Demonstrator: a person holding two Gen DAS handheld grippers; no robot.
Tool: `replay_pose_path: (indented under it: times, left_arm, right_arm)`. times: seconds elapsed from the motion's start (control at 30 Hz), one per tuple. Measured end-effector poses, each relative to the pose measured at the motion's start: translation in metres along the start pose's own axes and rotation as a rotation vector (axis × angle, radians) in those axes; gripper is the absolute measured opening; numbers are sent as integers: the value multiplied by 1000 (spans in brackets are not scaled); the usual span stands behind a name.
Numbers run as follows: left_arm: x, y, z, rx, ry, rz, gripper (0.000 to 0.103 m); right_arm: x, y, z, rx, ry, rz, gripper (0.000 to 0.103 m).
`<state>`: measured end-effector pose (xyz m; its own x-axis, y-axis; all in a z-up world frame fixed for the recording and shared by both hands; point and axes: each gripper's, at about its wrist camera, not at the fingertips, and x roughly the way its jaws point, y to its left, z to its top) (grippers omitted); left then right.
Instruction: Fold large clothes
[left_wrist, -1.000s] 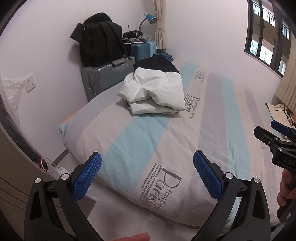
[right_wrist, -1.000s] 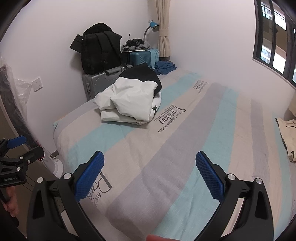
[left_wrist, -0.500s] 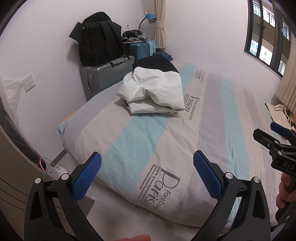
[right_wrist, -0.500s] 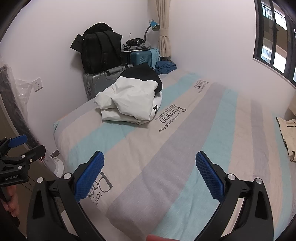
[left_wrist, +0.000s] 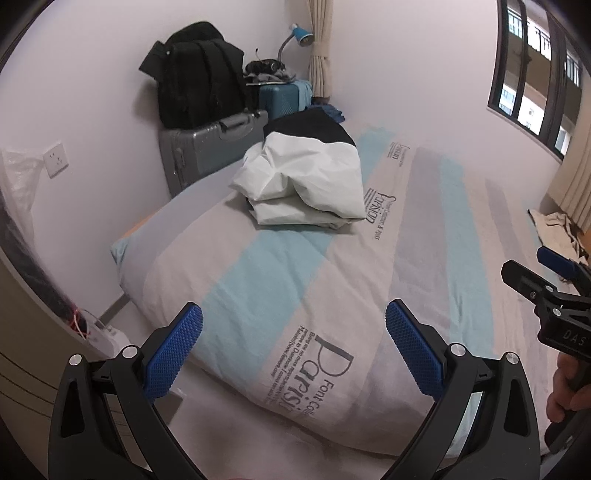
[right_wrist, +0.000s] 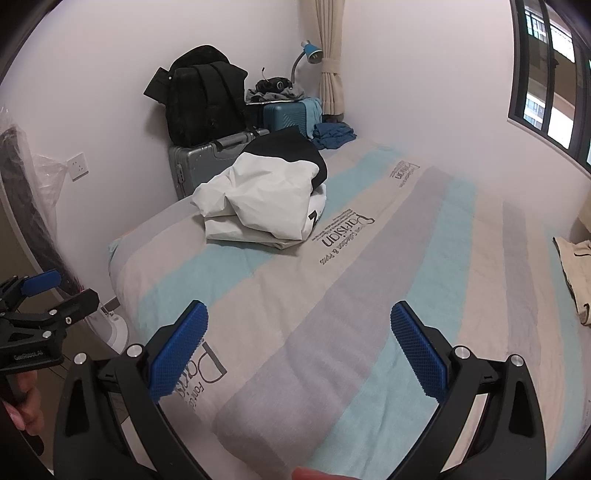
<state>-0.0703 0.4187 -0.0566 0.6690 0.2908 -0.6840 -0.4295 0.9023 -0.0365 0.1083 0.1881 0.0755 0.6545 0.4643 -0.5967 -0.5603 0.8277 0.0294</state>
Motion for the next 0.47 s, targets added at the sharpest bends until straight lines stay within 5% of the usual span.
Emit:
replay_pose_path:
  times: [0.47]
  left_arm:
    - [3, -4, -2, 9, 29, 3, 97]
  right_arm:
    - [0, -1, -4, -7, 5, 1, 95]
